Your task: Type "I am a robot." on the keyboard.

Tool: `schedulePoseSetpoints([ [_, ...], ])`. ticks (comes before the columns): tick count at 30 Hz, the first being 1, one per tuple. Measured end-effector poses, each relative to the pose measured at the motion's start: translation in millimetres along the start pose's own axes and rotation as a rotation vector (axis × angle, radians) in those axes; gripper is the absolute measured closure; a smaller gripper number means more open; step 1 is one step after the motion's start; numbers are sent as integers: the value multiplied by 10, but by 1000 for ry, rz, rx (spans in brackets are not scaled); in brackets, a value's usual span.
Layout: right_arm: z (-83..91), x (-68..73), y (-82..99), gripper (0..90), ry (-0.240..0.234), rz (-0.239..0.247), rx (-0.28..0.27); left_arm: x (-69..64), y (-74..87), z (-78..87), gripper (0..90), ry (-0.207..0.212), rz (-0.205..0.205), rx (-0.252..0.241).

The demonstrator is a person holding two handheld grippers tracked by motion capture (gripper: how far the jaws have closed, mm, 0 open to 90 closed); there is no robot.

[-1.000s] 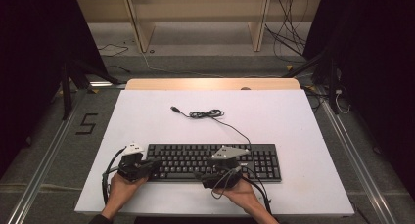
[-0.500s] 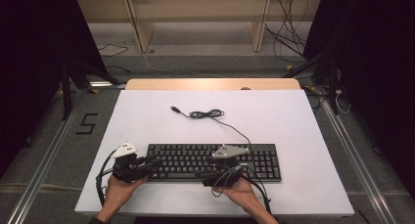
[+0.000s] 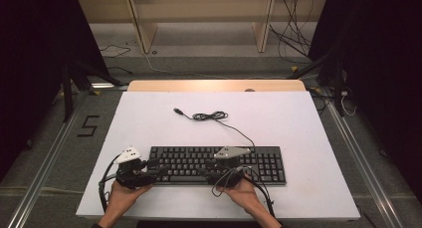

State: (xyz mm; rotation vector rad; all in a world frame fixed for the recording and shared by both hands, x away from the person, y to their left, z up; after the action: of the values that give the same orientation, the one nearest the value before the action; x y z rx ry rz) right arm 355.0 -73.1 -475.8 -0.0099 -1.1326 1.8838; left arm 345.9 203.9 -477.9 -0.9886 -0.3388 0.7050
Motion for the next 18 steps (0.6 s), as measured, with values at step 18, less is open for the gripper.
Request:
schedulePoseSetpoints([
  [18,-131,3,-15,885,13,15,37,-24,-34,60,351,-5,1,-73],
])
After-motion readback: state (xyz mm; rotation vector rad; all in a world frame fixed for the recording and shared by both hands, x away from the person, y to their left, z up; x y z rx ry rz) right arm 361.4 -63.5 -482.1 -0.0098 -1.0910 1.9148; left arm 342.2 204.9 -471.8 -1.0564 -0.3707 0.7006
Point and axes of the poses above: each handheld gripper's, and its own axes: z roughly backward along the jaws, y roughly out of its underside, x roughly to its left, the point moved 2 cm from there along -z, roughly forward along the jaws, and after that the axes turned 15 degrees about -z, right-handed, at the moved point
